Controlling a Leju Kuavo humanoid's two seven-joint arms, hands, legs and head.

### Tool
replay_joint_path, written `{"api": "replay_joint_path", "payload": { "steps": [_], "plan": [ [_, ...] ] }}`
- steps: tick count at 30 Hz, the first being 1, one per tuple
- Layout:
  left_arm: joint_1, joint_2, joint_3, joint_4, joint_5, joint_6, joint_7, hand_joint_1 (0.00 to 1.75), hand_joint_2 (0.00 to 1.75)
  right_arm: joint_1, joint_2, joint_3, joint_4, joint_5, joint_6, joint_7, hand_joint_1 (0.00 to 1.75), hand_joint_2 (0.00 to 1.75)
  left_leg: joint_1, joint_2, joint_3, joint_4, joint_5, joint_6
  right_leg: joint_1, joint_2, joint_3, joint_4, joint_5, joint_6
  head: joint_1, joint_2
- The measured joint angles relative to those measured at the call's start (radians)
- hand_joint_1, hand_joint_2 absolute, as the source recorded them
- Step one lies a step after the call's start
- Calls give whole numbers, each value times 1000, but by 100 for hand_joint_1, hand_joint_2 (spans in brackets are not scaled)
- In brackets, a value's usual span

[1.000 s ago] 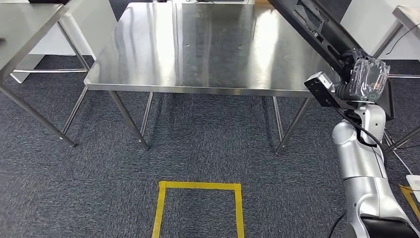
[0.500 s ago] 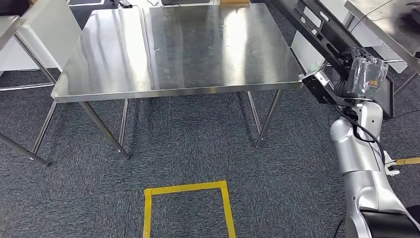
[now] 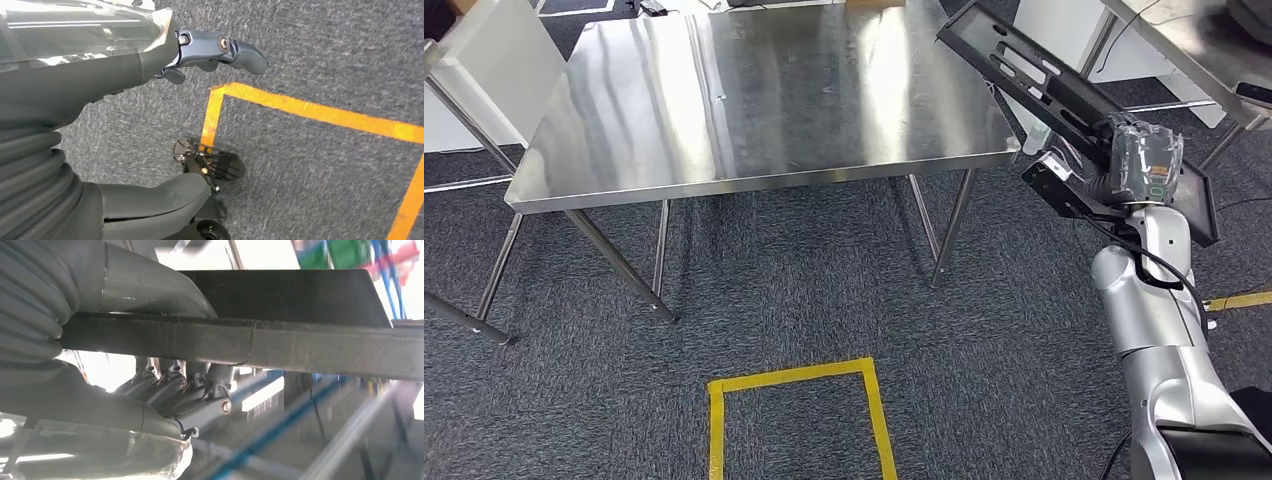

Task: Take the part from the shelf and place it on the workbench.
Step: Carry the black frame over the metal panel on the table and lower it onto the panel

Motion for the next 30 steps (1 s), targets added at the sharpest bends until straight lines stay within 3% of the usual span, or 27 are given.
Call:
{"api": "replay_joint_path", "payload": {
  "steps": [3, 7, 11, 15, 17, 30],
  "plan": [
    [0, 2, -1, 0, 10, 0, -8, 0, 175, -18, 0, 30, 12, -11, 146, -11, 175, 175, 1, 0, 0, -4, 7, 19, 2, 3, -3, 0, 3, -4, -2, 0],
    [0, 2, -4, 0, 14, 0, -12, 0, 175, -54, -1, 71, 45, -21, 294, -35, 175, 175, 3, 0, 0, -9, 13, 25, 7, 3, -5, 0, 4, -11, -2, 0],
    [1, 2, -14, 1, 16, 0, -12, 0, 175, -107, -6, 119, 108, -27, 400, -91, 175, 175, 4, 0, 0, -13, 16, 15, 11, 3, -6, 1, 5, -15, -2, 0],
    [1, 2, -22, 2, 20, 0, -13, 0, 175, -164, -6, 182, 194, -43, 471, -157, 175, 175, 7, 0, -1, -14, 17, -17, 14, 3, -8, 2, 6, -18, -2, 0],
    [1, 3, -24, 2, 23, 0, -14, 0, 175, -202, -3, 220, 240, -50, 492, -175, 175, 175, 7, 0, -2, -14, 18, -26, 14, 2, -10, 2, 7, -20, -2, 0],
    [5, 11, -29, 2, 27, 0, -13, 0, 175, -289, 30, 334, 356, -44, 495, -181, 175, 175, -7, -1, -6, -12, 18, -25, 14, -1, -11, 2, 9, -19, -2, 0]
  ]
}}
